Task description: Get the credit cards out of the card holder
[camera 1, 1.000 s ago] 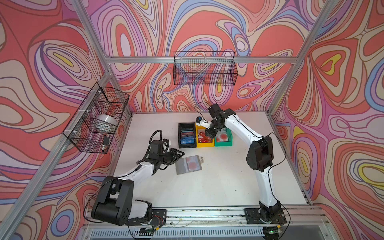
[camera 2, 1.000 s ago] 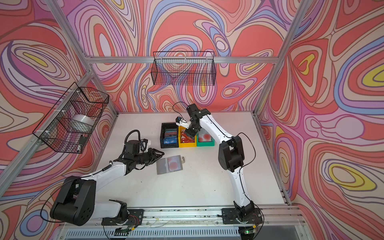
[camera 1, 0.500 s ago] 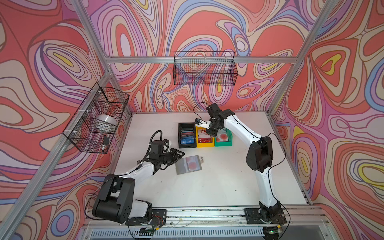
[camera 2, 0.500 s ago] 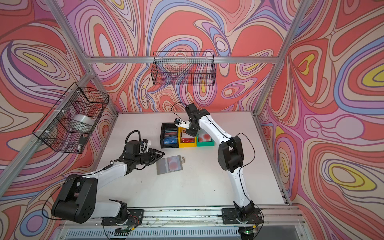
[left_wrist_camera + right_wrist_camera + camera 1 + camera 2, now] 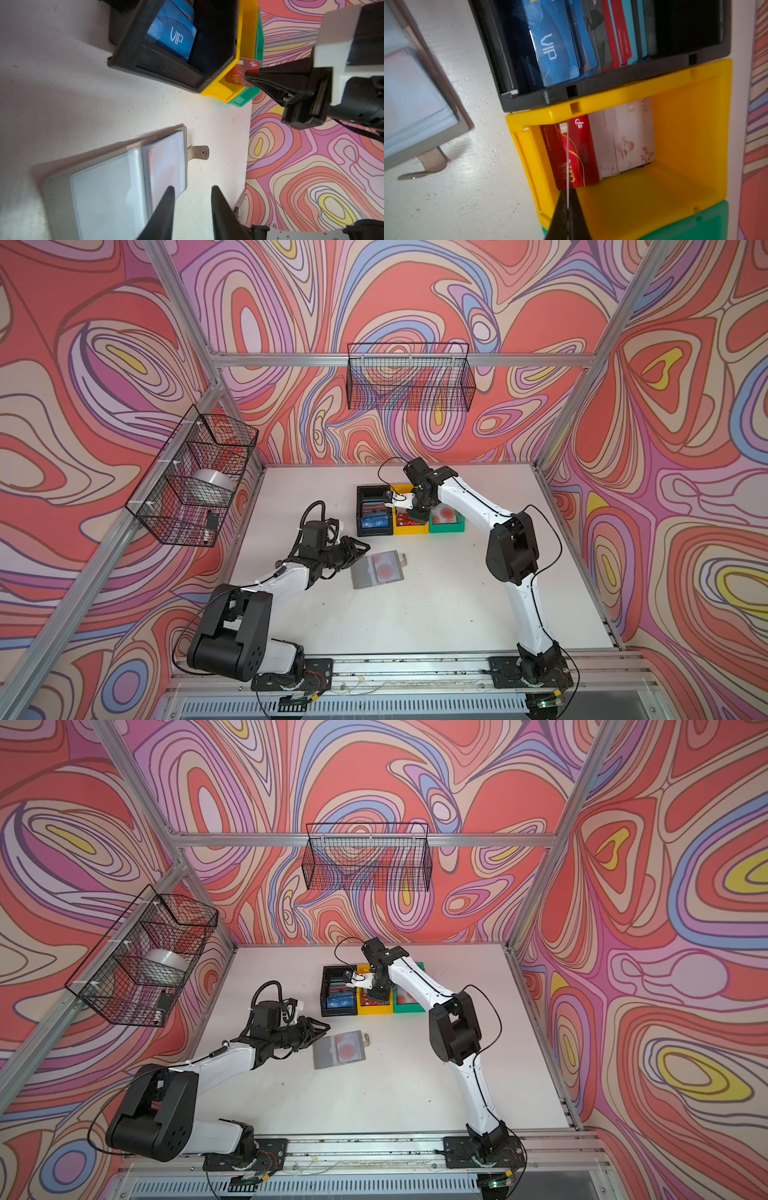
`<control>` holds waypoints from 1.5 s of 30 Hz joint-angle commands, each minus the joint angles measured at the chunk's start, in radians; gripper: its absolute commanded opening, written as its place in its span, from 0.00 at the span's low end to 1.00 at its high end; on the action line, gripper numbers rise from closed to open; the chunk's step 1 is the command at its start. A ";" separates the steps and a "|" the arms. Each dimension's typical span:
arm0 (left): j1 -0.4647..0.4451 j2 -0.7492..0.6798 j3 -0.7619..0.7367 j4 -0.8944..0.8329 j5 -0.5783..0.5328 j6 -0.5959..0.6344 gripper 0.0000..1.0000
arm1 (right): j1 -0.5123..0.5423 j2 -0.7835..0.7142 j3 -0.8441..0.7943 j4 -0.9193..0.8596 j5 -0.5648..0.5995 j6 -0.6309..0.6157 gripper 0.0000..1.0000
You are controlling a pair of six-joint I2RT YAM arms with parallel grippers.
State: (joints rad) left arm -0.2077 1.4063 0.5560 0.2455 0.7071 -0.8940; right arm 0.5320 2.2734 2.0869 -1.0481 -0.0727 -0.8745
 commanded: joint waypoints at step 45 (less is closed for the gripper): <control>0.008 0.081 -0.023 0.080 0.037 -0.023 0.33 | 0.005 -0.012 -0.097 0.276 0.209 0.118 0.38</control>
State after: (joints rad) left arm -0.2077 1.4864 0.5457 0.3077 0.7341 -0.9134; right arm 0.5320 2.2871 2.0178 -0.8730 0.0647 -0.8066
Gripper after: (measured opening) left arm 0.327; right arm 0.373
